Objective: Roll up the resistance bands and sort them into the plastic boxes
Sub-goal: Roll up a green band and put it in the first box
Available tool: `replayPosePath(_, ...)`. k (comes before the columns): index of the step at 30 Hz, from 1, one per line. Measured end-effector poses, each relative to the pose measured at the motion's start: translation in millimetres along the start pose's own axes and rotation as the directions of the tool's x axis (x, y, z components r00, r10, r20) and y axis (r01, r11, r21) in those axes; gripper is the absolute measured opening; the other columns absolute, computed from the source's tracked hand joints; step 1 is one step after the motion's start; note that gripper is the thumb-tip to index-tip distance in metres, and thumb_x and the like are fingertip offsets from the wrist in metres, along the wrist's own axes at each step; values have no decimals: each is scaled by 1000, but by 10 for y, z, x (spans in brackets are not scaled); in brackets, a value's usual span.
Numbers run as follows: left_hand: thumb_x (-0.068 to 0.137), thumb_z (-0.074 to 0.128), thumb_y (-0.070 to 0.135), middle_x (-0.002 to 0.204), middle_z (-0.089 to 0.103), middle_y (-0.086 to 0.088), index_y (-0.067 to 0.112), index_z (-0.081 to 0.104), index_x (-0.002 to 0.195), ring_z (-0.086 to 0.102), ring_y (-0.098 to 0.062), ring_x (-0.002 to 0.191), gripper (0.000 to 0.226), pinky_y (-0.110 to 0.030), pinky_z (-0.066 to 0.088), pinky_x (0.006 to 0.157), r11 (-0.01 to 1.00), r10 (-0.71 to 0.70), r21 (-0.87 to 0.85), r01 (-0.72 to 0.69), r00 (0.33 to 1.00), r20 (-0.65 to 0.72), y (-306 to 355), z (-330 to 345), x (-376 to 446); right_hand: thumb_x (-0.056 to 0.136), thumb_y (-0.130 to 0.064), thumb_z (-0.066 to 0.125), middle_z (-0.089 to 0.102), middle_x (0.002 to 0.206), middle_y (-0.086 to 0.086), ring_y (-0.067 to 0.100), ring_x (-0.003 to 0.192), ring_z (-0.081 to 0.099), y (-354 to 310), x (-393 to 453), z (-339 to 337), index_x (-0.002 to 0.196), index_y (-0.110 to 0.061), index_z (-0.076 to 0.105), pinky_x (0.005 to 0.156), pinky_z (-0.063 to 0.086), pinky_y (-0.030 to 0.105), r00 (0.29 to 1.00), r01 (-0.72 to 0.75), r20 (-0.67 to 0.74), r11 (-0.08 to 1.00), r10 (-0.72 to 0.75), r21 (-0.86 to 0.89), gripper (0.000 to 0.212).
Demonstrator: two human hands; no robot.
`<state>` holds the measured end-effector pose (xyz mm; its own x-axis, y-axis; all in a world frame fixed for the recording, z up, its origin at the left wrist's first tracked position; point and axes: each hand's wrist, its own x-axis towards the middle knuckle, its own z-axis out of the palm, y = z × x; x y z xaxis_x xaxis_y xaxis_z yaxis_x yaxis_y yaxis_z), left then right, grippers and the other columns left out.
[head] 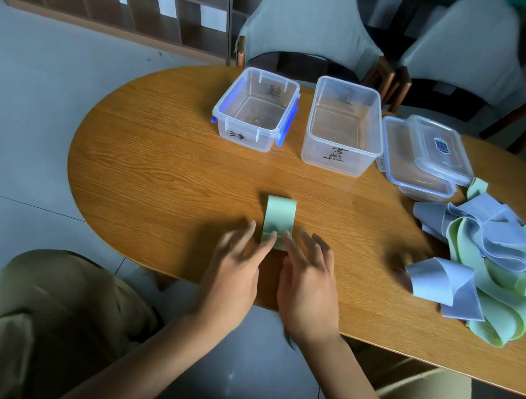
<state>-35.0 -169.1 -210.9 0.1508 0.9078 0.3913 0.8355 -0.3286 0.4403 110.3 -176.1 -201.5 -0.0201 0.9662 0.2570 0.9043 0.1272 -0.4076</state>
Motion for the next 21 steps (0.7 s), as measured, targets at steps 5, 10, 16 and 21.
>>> replayPosePath(5, 84, 53, 1, 145, 50, -25, 18, 59, 139, 49, -45, 127, 58, -52, 47, 105, 990, 12, 137, -20, 999, 53, -36, 18, 107, 93, 0, 54, 51, 145, 10, 32, 135, 41, -7, 46, -32, 140, -10, 55, 109, 44, 44, 999, 19, -45, 999, -17, 44, 49)
replayPosePath(10, 85, 44, 7, 150, 46, -23, 23, 56, 142, 42, -48, 133, 60, -55, 46, 106, 985, -19, 174, 1, 995, 101, -69, 22, 260, 92, 1, 56, 61, 135, 9, 27, 130, 51, 15, -58, -27, 135, -4, 59, 102, 49, 45, 989, 117, -98, 993, -113, 33, 44)
replayPosePath(16, 84, 53, 8, 158, 35, -19, 26, 49, 147, 33, -49, 139, 65, -55, 39, 112, 983, -3, 182, -30, 985, 174, -133, 6, 430, 95, -6, 51, 55, 145, 8, 28, 138, 45, 54, -14, 45, 138, -5, 57, 103, 48, 45, 986, 142, -78, 989, -145, -47, 43)
replayPosePath(21, 86, 46, 7, 155, 40, -13, 20, 56, 141, 40, -40, 138, 58, -52, 47, 106, 993, 60, 98, -71, 992, 115, -137, -59, 372, 94, -15, 39, 55, 146, 6, 30, 130, 49, 58, 100, 78, 138, -7, 57, 100, 49, 46, 988, 119, -88, 989, -127, -88, 48)
